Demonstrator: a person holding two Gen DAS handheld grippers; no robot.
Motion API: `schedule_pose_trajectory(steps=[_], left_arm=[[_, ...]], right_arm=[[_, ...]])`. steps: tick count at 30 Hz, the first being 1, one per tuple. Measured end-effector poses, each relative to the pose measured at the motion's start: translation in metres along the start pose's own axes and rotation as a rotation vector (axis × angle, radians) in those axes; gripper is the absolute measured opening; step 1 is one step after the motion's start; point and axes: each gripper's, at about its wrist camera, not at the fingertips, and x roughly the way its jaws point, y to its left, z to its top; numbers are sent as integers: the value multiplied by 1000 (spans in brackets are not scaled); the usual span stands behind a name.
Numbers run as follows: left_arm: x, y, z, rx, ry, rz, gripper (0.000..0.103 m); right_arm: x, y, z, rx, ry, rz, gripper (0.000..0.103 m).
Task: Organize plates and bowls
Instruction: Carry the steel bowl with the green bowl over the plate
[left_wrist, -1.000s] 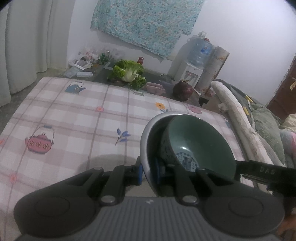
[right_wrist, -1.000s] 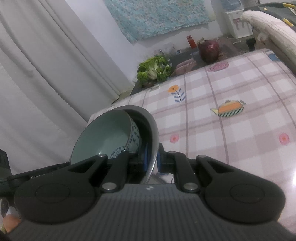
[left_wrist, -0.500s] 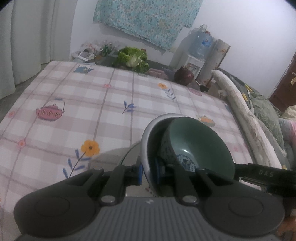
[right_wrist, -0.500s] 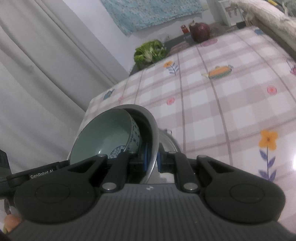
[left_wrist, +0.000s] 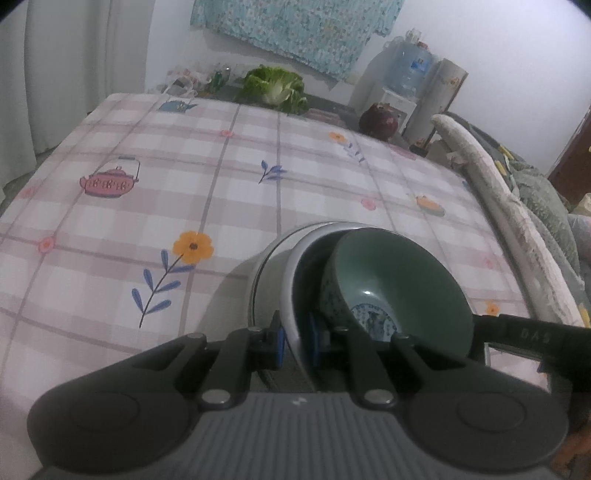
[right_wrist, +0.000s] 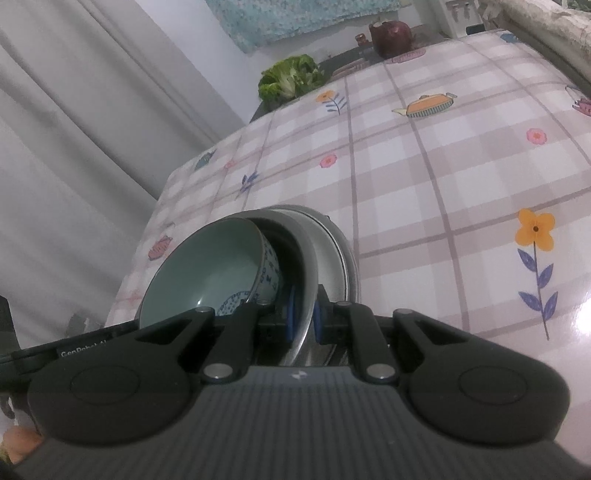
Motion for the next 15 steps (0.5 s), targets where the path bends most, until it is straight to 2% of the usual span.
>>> schedule_pose_trajectory(steps=[10,15], left_arm=[[-1,-2,-4,45,-4,9,15],[-6,-7,-5,92,-23,35,21]], right_arm=[[4,7,-4,-62,-13,-36,12],[2,13,-5,-118,-33,-75,15]])
